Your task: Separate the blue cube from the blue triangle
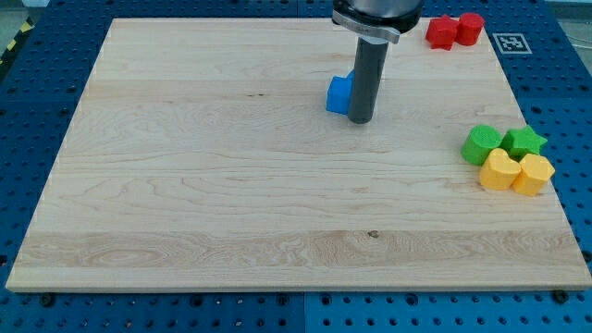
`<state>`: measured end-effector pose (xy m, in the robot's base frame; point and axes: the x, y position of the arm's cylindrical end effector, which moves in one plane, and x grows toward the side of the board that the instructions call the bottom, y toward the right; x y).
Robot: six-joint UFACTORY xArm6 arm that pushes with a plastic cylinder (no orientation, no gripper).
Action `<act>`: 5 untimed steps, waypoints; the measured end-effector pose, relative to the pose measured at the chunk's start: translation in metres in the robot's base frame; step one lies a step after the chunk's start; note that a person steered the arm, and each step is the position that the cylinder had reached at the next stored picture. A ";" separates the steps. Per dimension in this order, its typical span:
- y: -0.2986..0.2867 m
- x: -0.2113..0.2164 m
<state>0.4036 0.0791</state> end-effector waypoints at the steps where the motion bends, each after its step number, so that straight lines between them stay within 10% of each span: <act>1: 0.000 0.000; 5: -0.002 -0.015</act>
